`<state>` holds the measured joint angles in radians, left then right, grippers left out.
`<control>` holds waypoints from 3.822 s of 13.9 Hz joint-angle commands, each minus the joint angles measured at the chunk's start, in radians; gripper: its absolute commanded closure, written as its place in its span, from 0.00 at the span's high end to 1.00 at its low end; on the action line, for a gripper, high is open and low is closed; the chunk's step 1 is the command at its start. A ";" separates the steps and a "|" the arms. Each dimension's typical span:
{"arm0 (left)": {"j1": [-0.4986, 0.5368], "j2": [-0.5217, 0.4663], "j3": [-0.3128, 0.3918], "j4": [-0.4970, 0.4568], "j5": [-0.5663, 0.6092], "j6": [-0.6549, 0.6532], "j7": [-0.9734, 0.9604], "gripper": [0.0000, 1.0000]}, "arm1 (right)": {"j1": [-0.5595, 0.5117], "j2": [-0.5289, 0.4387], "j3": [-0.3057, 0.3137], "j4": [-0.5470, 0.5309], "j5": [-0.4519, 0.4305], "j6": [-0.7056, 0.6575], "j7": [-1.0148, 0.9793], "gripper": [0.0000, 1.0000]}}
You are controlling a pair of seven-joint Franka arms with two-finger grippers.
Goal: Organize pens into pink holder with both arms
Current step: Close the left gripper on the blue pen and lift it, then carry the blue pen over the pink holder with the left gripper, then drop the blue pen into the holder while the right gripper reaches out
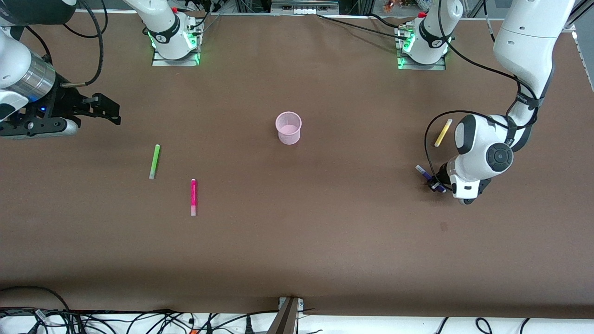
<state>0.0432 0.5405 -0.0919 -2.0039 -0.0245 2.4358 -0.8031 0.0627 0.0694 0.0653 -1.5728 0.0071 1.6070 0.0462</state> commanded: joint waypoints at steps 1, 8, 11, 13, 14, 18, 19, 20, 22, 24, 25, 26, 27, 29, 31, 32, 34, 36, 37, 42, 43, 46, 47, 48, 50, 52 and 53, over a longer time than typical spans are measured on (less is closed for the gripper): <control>-0.035 -0.034 -0.008 0.045 -0.015 -0.023 -0.045 0.00 | -0.017 -0.008 0.011 -0.004 0.019 0.002 0.012 1.00; -0.057 -0.209 -0.185 0.196 -0.003 -0.386 -0.505 0.00 | -0.017 -0.008 0.015 -0.004 0.019 0.021 0.014 1.00; -0.139 -0.209 -0.244 0.283 0.055 -0.480 -0.753 0.00 | -0.017 -0.008 0.013 -0.004 0.051 0.021 0.014 1.00; -0.241 -0.208 -0.244 0.289 0.131 -0.480 -0.936 0.00 | -0.017 -0.008 0.013 -0.004 0.053 0.021 0.014 1.00; -0.284 -0.208 -0.244 0.290 0.173 -0.480 -1.025 0.00 | -0.017 -0.008 0.011 -0.004 0.053 0.021 0.014 1.00; -0.448 -0.202 -0.244 0.292 0.337 -0.485 -1.339 0.00 | -0.018 -0.008 0.007 -0.004 0.053 0.027 0.014 1.00; -0.489 -0.200 -0.244 0.293 0.374 -0.507 -1.393 0.00 | -0.018 -0.006 0.007 -0.004 0.051 0.028 0.008 1.00; -0.537 -0.198 -0.244 0.295 0.411 -0.529 -1.438 0.00 | -0.018 -0.008 0.007 -0.004 0.050 0.030 0.004 1.00; -0.609 -0.186 -0.241 0.316 0.489 -0.537 -1.501 0.00 | -0.018 -0.006 0.007 -0.004 0.047 0.034 -0.002 1.00; -0.679 -0.128 -0.239 0.391 0.584 -0.625 -1.562 0.00 | -0.017 -0.006 0.007 -0.003 0.040 0.034 -0.003 1.00; -0.715 -0.082 -0.235 0.446 0.628 -0.665 -1.587 0.00 | -0.017 -0.006 0.008 -0.003 0.040 0.034 -0.003 1.00; -0.749 -0.035 -0.233 0.494 0.664 -0.710 -1.610 0.00 | -0.017 -0.006 0.008 -0.003 0.040 0.034 -0.003 1.00; -0.784 0.005 -0.229 0.534 0.705 -0.746 -1.637 0.00 | -0.017 -0.006 0.007 -0.003 0.040 0.034 -0.003 1.00; -0.833 0.059 -0.227 0.560 0.785 -0.776 -1.692 0.00 | -0.018 -0.003 0.007 0.000 0.042 0.034 -0.006 1.00; -0.868 0.104 -0.209 0.588 0.863 -0.785 -1.710 0.00 | -0.018 0.021 0.008 0.042 0.042 0.030 -0.012 1.00; -0.894 0.134 -0.192 0.628 0.886 -0.796 -1.710 0.00 | -0.020 0.023 0.007 0.042 0.043 0.031 -0.012 1.00; -0.954 0.180 -0.152 0.663 0.906 -0.801 -1.710 0.00 | -0.020 0.024 0.007 0.042 0.039 0.030 -0.008 1.00; -1.038 0.200 -0.067 0.671 0.919 -0.801 -1.710 0.00 | -0.018 0.044 0.007 0.040 0.036 0.027 -0.005 1.00; -1.063 0.205 -0.043 0.677 0.916 -0.801 -1.707 0.00 | -0.018 0.059 0.007 0.040 0.025 0.027 -0.005 1.00; -1.099 0.214 -0.042 0.685 0.856 -0.814 -1.711 0.00 | -0.015 0.105 0.010 0.040 -0.012 0.022 -0.015 1.00; -1.111 0.226 -0.042 0.685 0.854 -0.827 -1.711 0.00 | -0.015 0.109 0.010 0.037 -0.009 0.016 -0.017 1.00; -1.125 0.236 -0.040 0.685 0.868 -0.831 -1.708 0.00 | -0.004 0.112 0.011 0.037 -0.012 0.008 -0.008 1.00; -1.125 0.236 -0.040 0.685 0.867 -0.831 -1.708 0.00 | -0.003 0.112 0.011 0.037 -0.012 0.008 -0.008 1.00; -1.125 0.236 -0.042 0.685 0.862 -0.831 -1.708 0.00 | -0.003 0.112 0.011 0.037 -0.012 0.008 -0.009 1.00; -1.125 0.236 -0.042 0.685 0.857 -0.834 -1.708 0.00 | -0.004 0.112 0.011 0.037 -0.012 0.008 -0.011 1.00; -1.126 0.233 -0.042 0.686 0.854 -0.868 -1.710 0.27 | -0.003 0.112 0.011 0.037 -0.010 0.008 -0.009 1.00; -1.126 0.230 -0.042 0.688 0.854 -0.877 -1.708 0.67 | -0.004 0.112 0.011 0.037 -0.010 0.008 -0.009 1.00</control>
<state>-1.0643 0.7612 -0.1483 -1.3532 0.8461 1.6020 -2.5075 0.0587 0.1781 0.0719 -1.5544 0.0090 1.6347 0.0398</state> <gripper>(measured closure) 0.758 0.000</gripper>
